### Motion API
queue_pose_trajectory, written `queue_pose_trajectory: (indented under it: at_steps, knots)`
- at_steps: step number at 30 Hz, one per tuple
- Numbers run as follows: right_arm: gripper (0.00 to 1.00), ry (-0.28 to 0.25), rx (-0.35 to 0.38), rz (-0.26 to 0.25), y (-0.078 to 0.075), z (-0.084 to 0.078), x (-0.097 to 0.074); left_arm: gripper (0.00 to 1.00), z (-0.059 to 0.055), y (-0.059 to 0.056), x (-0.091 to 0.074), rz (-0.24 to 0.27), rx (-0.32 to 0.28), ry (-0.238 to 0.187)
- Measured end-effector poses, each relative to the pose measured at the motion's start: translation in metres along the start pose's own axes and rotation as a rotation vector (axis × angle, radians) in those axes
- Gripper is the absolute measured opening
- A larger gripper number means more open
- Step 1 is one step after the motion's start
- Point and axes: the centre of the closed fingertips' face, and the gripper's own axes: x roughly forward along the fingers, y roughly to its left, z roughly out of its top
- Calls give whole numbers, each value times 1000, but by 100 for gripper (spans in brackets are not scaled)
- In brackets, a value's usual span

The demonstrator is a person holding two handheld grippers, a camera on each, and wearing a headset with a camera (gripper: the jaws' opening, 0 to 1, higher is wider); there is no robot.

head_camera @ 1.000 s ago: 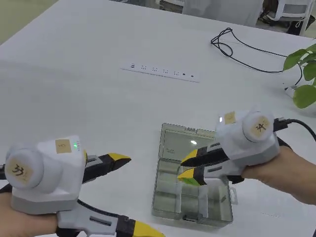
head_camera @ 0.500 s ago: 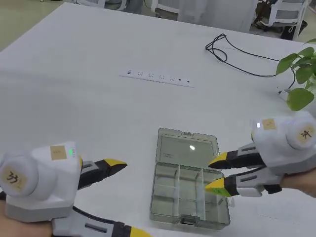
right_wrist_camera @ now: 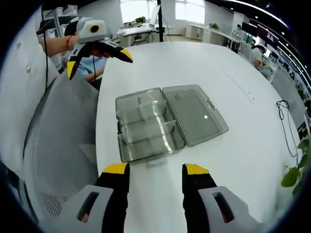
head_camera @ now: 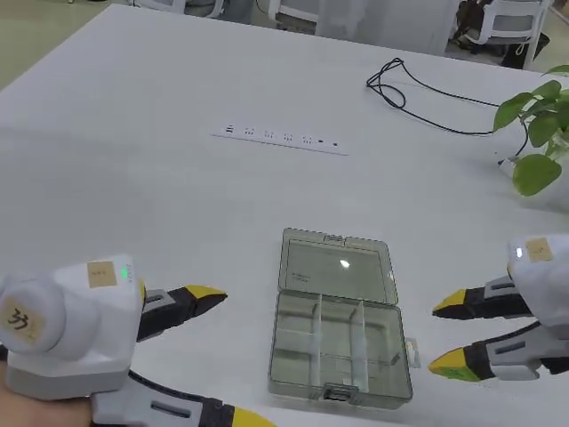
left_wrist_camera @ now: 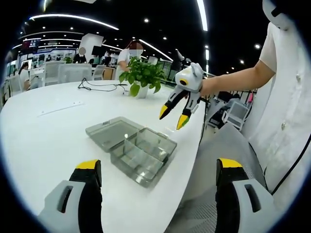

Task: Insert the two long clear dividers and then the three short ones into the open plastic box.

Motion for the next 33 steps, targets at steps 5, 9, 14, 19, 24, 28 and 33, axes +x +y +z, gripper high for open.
queue_pose_trajectory:
  at_steps: [5,9,14,19,24,28,33]
  knots:
    - [45,64,7,-8,-8,-27,-1,100,2,0,1,-1,-5,-5]
    - [45,126,-7,-10,-15,-48,-1,100,2,0,2,-2,-4,-5]
    - [45,220,-79,-7,-28,-75,2,100,1,2,3,1,-11,-1]
    - [45,285,-131,5,-29,-88,9,100,1,2,4,1,-15,-2]
    - [44,325,-169,16,-39,-99,12,100,1,3,4,1,-18,0]
    - [43,338,-184,23,-41,-104,16,100,2,4,5,0,-22,-1]
    - [42,359,-201,27,-41,-109,19,100,2,5,5,0,-24,-3]
